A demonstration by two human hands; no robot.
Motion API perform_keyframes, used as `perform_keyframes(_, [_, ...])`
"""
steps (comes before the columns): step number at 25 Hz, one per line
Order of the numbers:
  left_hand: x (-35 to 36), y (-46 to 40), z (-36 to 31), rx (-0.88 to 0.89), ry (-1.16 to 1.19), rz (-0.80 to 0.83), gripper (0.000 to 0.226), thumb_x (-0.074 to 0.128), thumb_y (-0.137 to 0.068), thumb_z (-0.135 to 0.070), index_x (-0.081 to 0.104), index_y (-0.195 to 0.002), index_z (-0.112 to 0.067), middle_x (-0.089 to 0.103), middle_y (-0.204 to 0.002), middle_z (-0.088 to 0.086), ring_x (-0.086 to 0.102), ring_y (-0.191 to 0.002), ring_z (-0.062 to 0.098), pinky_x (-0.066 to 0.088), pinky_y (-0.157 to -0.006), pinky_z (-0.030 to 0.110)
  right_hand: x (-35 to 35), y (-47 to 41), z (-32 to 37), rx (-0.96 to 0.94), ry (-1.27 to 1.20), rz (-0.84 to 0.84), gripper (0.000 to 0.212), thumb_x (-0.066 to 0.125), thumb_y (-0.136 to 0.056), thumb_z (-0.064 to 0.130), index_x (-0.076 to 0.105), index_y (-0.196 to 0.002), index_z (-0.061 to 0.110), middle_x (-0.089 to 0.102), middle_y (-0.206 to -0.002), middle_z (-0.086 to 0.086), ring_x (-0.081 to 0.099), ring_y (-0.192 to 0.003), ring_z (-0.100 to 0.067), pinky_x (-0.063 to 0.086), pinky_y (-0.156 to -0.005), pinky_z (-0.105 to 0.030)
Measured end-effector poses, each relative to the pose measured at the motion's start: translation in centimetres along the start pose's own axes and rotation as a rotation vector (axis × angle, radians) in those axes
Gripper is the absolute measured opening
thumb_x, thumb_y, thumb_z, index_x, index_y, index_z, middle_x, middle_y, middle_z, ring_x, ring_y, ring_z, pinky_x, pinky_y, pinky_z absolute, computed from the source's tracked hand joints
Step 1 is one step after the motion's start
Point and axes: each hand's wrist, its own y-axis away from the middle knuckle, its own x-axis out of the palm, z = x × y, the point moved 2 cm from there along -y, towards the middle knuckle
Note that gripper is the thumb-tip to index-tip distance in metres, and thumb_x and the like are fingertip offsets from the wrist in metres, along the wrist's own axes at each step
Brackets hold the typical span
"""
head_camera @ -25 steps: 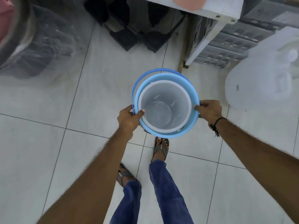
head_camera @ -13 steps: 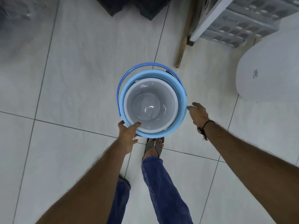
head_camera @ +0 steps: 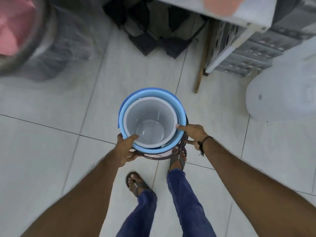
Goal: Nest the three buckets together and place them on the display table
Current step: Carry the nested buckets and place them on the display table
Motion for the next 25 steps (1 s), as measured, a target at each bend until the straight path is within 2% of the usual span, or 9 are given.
perform_keyframes(4, [-9.3, 13.2, -7.3, 0.129, -0.051, -0.023, 0.051, 0.07, -0.084, -0.038, 0.04, -0.123, -0.029, 0.065, -0.116, 0.02, 0.07, -0.07, 0.038, 0.047, -0.054, 0.031, 5.0, 13.8, 7.3, -0.124, -0.015, 0.021, 0.052, 0.092, -0.06, 0.037, 0.074, -0.097, 0.006, 0.074, -0.105, -0.011, 0.066, -0.089, -0.021, 0.05, -0.074, -0.036])
perform_keyframes(6, [-13.3, 19.6, -11.4, 0.215, -0.044, -0.034, 0.051, 0.07, -0.084, -0.04, 0.04, -0.124, -0.028, 0.065, -0.107, 0.018, 0.07, -0.065, 0.037, 0.045, -0.055, 0.032, 6.9, 20.5, 12.5, -0.234, -0.027, 0.026, 0.051, 0.092, -0.058, 0.036, 0.073, -0.092, 0.004, 0.074, -0.095, -0.01, 0.063, -0.079, -0.019, 0.05, -0.071, -0.035])
perform_keyframes(9, [-17.9, 28.6, -18.6, 0.371, -0.048, -0.062, 0.055, 0.07, -0.082, -0.043, 0.042, -0.125, -0.024, 0.064, -0.101, 0.017, 0.071, -0.062, 0.037, 0.044, -0.053, 0.03, 8.8, 29.8, 21.5, -0.43, 0.008, 0.052, 0.047, 0.091, -0.058, 0.04, 0.076, -0.086, 0.006, 0.072, -0.084, -0.003, 0.061, -0.07, -0.015, 0.045, -0.057, -0.03])
perform_keyframes(12, [-20.6, 35.9, -26.4, 0.546, -0.025, -0.093, 0.052, 0.069, -0.083, -0.042, 0.045, -0.124, -0.022, 0.06, -0.082, 0.014, 0.068, -0.051, 0.031, 0.042, -0.051, 0.029, 9.4, 36.6, 30.8, -0.606, -0.005, 0.029, 0.054, 0.094, -0.042, 0.046, 0.078, -0.076, 0.008, 0.077, -0.08, -0.005, 0.071, -0.073, -0.024, 0.059, -0.066, -0.038])
perform_keyframes(15, [-22.3, 41.8, -34.8, 0.708, 0.006, -0.115, 0.055, 0.072, -0.08, -0.043, 0.046, -0.124, -0.023, 0.055, -0.077, 0.013, 0.059, -0.048, 0.025, 0.041, -0.051, 0.029, 9.0, 42.8, 39.9, -0.789, -0.034, -0.026, 0.054, 0.092, -0.045, 0.047, 0.075, -0.075, 0.005, 0.071, -0.073, -0.003, 0.065, -0.068, -0.02, 0.057, -0.072, -0.037])
perform_keyframes(17, [-22.7, 45.1, -40.5, 0.792, 0.014, -0.097, 0.065, 0.074, -0.074, -0.048, 0.046, -0.127, -0.022, 0.054, -0.079, 0.014, 0.058, -0.046, 0.026, 0.045, -0.05, 0.031, 8.5, 46.0, 45.5, -0.88, -0.061, -0.064, 0.045, 0.09, -0.046, 0.048, 0.07, -0.065, 0.012, 0.069, -0.07, -0.001, 0.064, -0.066, -0.018, 0.057, -0.072, -0.037])
perform_keyframes(19, [-22.6, 47.0, -46.4, 0.85, 0.001, -0.074, 0.073, 0.074, -0.07, -0.05, 0.048, -0.13, -0.018, 0.056, -0.077, 0.013, 0.061, -0.042, 0.026, 0.045, -0.045, 0.029, 7.6, 47.4, 51.7, -0.956, -0.098, -0.11, 0.049, 0.089, -0.04, 0.053, 0.069, -0.061, 0.014, 0.07, -0.065, -0.002, 0.067, -0.063, -0.021, 0.058, -0.067, -0.038])
perform_keyframes(22, [-20.8, 48.8, -53.4, 0.89, 0.002, -0.049, 0.061, 0.071, -0.079, -0.048, 0.049, -0.125, -0.016, 0.058, -0.073, 0.011, 0.062, -0.042, 0.025, 0.043, -0.04, 0.026, 6.1, 47.6, 58.8, -0.998, -0.097, -0.167, 0.055, 0.087, -0.033, 0.057, 0.068, -0.059, 0.012, 0.068, -0.061, -0.004, 0.062, -0.054, -0.021, 0.051, -0.055, -0.033])
perform_keyframes(25, [-18.0, 48.7, -59.1, 0.891, -0.014, -0.016, 0.064, 0.071, -0.079, -0.047, 0.045, -0.129, -0.017, 0.058, -0.088, 0.015, 0.063, -0.051, 0.027, 0.043, -0.042, 0.028, 4.2, 46.5, 64.0, -1.007, -0.087, -0.196, 0.057, 0.085, -0.038, 0.057, 0.071, -0.064, 0.008, 0.069, -0.064, -0.006, 0.059, -0.055, -0.02, 0.047, -0.054, -0.032])
